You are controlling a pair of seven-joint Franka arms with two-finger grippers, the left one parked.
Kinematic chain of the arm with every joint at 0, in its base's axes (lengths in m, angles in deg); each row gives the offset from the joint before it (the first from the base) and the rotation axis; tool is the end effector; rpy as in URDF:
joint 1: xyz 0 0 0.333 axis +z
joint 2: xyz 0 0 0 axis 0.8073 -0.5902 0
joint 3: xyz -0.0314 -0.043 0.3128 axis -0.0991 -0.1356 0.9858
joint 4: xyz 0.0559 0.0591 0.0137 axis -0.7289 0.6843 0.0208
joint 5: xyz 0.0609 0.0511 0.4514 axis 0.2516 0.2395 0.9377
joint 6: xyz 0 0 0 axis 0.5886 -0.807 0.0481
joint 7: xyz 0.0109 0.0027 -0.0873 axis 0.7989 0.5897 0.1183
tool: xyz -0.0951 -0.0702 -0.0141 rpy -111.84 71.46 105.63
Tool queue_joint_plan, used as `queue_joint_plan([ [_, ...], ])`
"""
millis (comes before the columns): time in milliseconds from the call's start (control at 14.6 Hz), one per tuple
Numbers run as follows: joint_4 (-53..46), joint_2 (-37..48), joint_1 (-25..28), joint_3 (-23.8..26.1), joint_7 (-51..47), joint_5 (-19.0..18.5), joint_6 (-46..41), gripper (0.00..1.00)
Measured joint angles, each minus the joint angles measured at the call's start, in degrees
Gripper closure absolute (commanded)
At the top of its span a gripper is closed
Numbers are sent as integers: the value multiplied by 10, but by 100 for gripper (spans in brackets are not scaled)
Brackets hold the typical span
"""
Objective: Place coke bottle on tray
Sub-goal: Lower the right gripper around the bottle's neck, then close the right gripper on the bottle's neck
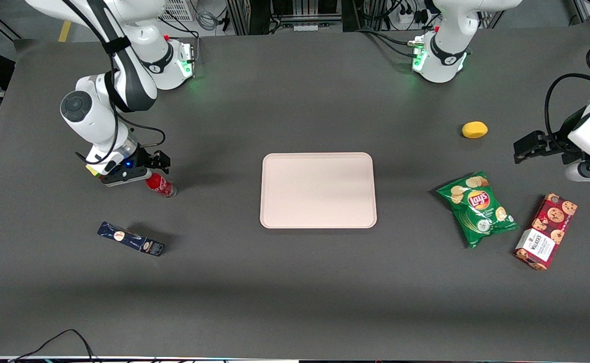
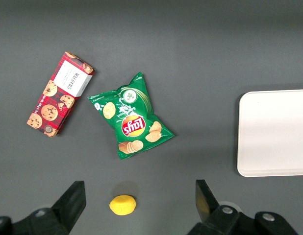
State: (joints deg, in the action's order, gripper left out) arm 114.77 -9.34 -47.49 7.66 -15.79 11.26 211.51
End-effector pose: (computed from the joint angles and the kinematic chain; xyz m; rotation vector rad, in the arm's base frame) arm 0.5034 0.0606 0.2202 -3.1243 -0.3084 -0.1131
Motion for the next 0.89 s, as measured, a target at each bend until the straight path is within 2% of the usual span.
queue_joint_plan([
  [412,-2,0,0,0,2,0,1,0],
  [480,-2,0,0,-1,2,0,1,2],
  [618,-2,-1,-2,-2,3,0,1,25],
  [755,-2,-1,-2,-3,4,0,1,61],
  [824,-2,-1,-2,-3,5,0,1,74],
  [892,-2,-1,-2,-3,5,0,1,75],
])
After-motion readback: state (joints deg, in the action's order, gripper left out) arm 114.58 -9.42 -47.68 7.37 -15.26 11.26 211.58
